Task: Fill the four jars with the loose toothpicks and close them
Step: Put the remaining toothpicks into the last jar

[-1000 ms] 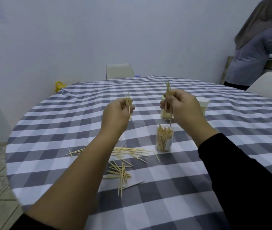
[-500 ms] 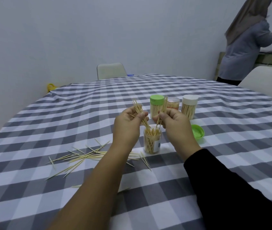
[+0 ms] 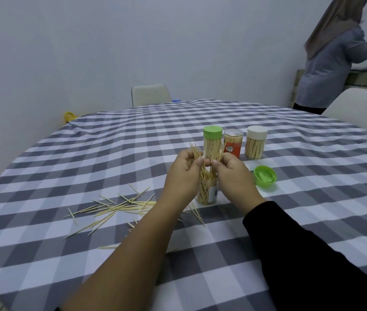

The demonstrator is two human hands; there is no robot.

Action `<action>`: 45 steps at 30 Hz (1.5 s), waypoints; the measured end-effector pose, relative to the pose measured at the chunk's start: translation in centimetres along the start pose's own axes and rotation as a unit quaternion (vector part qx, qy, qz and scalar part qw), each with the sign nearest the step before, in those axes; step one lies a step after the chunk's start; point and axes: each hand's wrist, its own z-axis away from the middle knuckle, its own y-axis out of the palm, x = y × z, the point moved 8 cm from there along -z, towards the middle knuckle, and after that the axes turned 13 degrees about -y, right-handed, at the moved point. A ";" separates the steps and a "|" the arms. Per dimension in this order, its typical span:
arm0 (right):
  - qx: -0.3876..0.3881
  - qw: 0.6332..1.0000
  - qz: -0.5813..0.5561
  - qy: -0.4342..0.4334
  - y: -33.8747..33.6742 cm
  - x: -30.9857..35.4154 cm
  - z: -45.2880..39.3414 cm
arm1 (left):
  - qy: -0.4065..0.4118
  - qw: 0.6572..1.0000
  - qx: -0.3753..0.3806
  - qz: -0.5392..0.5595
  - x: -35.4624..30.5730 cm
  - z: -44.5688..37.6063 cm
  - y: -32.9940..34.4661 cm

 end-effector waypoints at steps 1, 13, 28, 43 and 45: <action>0.001 1.000 0.004 0.005 0.0 -0.1 0.0 | -0.001 1.000 -0.003 -0.002 0.1 0.0 0.0; 0.011 0.999 0.029 0.031 0.0 -0.4 0.2 | -0.028 0.999 0.010 -0.044 0.3 0.3 0.4; 0.033 0.994 -0.107 0.011 0.7 0.6 0.7 | -0.084 0.970 0.181 -0.136 0.9 1.0 0.3; 0.123 0.989 0.019 -0.081 2.2 1.6 1.4 | -0.065 0.994 0.084 0.028 0.0 0.8 0.6; 0.117 0.988 0.033 -0.092 2.2 1.5 1.3 | -0.062 0.994 0.086 0.037 -0.2 1.0 0.7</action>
